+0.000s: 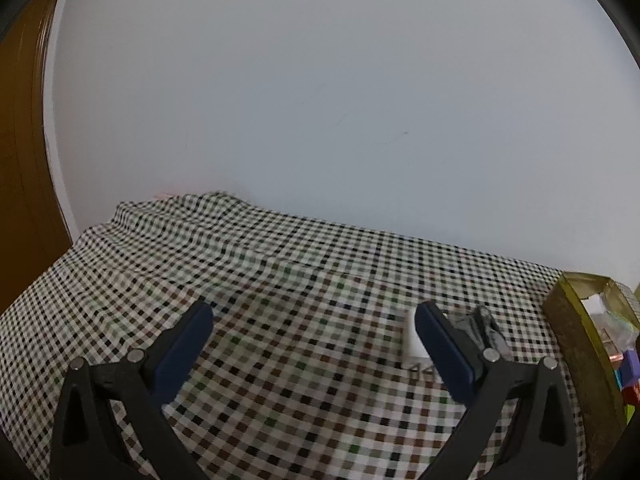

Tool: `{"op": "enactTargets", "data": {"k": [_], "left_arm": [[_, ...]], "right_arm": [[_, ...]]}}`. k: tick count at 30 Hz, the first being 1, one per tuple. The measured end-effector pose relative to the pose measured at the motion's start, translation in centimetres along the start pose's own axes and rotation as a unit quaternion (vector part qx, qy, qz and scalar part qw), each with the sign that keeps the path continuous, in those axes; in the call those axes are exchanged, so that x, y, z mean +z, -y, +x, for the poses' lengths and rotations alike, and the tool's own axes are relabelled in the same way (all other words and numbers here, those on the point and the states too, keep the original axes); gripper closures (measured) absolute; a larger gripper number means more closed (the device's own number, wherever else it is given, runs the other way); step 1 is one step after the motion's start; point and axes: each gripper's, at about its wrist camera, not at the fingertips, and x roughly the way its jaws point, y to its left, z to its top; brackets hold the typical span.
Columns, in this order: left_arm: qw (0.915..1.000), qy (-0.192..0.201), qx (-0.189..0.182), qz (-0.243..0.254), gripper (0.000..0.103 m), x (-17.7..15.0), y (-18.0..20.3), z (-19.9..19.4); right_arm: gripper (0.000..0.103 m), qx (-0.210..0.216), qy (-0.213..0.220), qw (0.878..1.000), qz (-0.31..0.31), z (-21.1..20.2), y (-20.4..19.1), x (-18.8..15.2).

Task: Organize rigid objects
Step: 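Withdraw both tools and move toward the white charger and grey pouch, then grasp the white charger with the left tool while the right tool grasps the grey pouch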

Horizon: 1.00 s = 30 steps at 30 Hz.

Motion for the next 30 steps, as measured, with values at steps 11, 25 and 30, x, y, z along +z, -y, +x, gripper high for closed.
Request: {"op": "enactTargets", "data": {"k": [11, 25, 30], "left_arm": [[0.9999, -0.007, 0.013, -0.007, 0.001, 0.9, -1.1, 1.5], [0.9994, -0.008, 0.031, -0.014, 0.001, 1.3, -3.0, 2.0], [0.9989, -0.019, 0.034, -0.025, 0.001, 1.4, -3.5, 2.5]], "right_arm": [[0.017, 0.022, -0.021, 1.000, -0.005, 1.9, -2.9, -0.5], [0.017, 0.028, -0.027, 0.999, -0.016, 3.2, -5.2, -0.7], [0.017, 0.034, -0.034, 0.999, -0.026, 3.7, -6.1, -0.8]]}}
